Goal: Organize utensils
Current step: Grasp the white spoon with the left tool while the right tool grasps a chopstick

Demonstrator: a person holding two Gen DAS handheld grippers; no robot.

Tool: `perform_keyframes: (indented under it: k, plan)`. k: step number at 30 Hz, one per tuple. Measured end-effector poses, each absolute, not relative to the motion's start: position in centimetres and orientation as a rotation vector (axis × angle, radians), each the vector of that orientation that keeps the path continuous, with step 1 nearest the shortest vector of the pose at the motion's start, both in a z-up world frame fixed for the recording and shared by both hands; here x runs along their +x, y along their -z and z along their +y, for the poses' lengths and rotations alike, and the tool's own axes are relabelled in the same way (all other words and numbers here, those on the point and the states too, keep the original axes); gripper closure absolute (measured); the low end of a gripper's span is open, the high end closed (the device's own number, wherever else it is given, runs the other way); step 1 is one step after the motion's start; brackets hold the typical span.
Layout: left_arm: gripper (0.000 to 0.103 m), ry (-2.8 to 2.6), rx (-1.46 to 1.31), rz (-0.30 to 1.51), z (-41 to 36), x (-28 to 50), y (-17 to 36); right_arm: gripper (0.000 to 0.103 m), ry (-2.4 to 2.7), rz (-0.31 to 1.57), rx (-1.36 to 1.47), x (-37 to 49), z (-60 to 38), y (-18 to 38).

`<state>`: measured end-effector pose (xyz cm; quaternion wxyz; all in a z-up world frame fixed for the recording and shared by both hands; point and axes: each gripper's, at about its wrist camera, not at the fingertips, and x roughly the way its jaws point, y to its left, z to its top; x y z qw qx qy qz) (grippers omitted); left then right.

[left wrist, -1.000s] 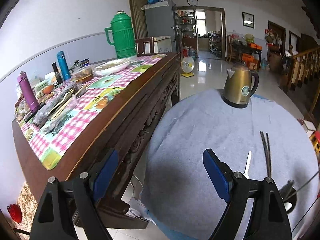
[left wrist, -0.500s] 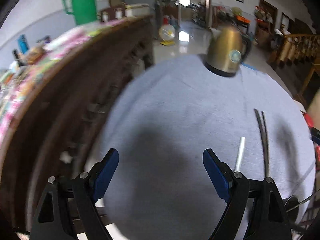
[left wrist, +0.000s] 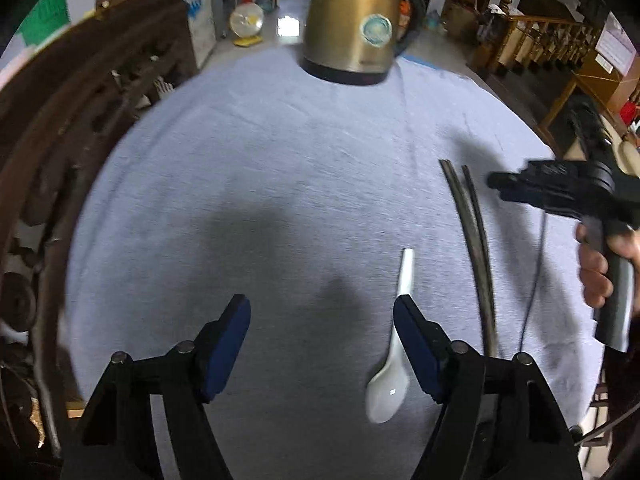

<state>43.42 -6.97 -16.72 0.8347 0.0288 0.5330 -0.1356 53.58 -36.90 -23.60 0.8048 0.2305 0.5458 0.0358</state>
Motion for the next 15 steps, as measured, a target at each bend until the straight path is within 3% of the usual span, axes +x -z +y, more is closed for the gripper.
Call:
perform_keyframes:
  k: [3, 5, 8, 11, 13, 15]
  plan:
    - [0.028, 0.313, 0.084, 1.137, -8.2, 43.8, 17.0, 0.066, -0.058, 1.198, 0.453, 55.1, -36.1, 24.0]
    - [0.031, 0.334, 0.101, 1.143, -9.1, 44.0, 17.2, 0.071, -0.019, 1.225, 0.4, 55.8, -35.4, 24.5]
    - [0.044, 0.369, 0.137, 1.165, -10.7, 44.4, 18.0, 0.087, 0.002, 1.239, 0.324, 56.4, -34.3, 24.8]
    - [0.045, 0.412, 0.154, 1.216, -12.3, 44.6, 19.2, 0.096, -0.003, 1.226, 0.265, 56.3, -33.5, 24.8]
    - [0.045, 0.421, 0.159, 1.236, -13.0, 44.6, 20.0, 0.096, 0.0, 1.215, 0.259, 55.7, -33.5, 24.9]
    - [0.054, 0.454, 0.158, 1.25, -13.9, 44.7, 20.7, 0.096, -0.016, 1.194, 0.296, 54.6, -34.4, 24.9]
